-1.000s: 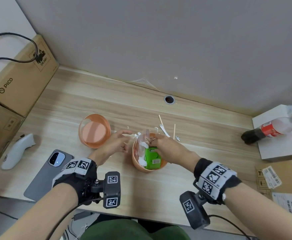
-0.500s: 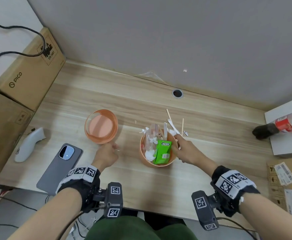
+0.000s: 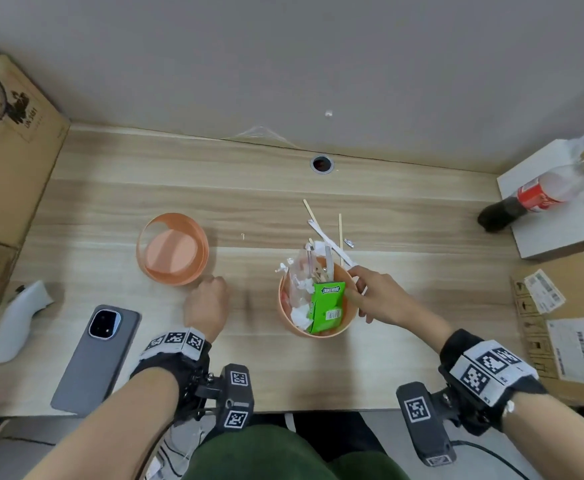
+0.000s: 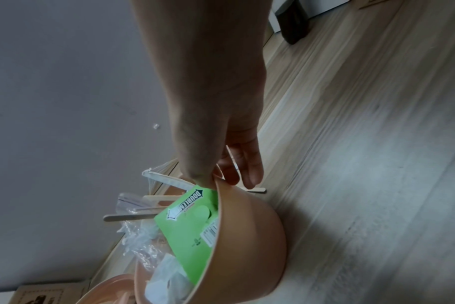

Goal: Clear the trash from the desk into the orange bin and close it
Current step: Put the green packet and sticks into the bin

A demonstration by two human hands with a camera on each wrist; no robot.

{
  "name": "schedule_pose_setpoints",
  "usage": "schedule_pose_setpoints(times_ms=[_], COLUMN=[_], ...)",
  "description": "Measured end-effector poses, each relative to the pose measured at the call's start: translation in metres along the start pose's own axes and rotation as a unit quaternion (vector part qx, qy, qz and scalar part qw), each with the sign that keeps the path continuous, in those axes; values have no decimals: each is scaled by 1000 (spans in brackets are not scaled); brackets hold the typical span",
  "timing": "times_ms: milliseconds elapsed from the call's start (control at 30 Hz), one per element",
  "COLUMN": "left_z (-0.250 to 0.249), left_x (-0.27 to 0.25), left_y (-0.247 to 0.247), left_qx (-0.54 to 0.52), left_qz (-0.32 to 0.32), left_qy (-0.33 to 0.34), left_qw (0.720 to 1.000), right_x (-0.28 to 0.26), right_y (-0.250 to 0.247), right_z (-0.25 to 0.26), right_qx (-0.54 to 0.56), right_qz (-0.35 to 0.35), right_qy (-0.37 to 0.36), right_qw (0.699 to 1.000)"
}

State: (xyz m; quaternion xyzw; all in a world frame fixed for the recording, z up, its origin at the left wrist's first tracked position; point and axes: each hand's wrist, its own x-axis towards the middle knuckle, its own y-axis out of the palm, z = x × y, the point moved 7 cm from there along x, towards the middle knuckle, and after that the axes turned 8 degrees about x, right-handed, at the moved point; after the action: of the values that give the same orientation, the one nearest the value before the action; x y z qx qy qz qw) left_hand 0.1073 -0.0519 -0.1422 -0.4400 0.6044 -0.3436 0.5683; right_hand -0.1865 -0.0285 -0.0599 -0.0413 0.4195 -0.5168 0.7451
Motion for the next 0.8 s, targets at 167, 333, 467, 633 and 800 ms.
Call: schedule_pose_setpoints(times_ms=[167, 333, 467, 633, 800], left_z=[-19, -28, -30, -31, -27], left_x=[37, 75, 94, 96, 102], left_y=[-14, -41, -41, -45, -38], left_qx=[-100, -224, -248, -206, -165], left_qz=[2, -52, -50, -62, -49], left_qy=[5, -40, -48, -42, -32], left_qw=[995, 972, 966, 976, 985], right_x=[-6, -8, -6, 2, 6], right_y=[-9, -11, -12, -16, -17], right_z=[-13, -18, -19, -14, -11], right_qx=[21, 36, 36, 39, 44], right_qz=[-13, -7, 6, 13, 13], right_qy=[9, 7, 8, 6, 7], right_qw=[1000, 999, 999, 999, 999])
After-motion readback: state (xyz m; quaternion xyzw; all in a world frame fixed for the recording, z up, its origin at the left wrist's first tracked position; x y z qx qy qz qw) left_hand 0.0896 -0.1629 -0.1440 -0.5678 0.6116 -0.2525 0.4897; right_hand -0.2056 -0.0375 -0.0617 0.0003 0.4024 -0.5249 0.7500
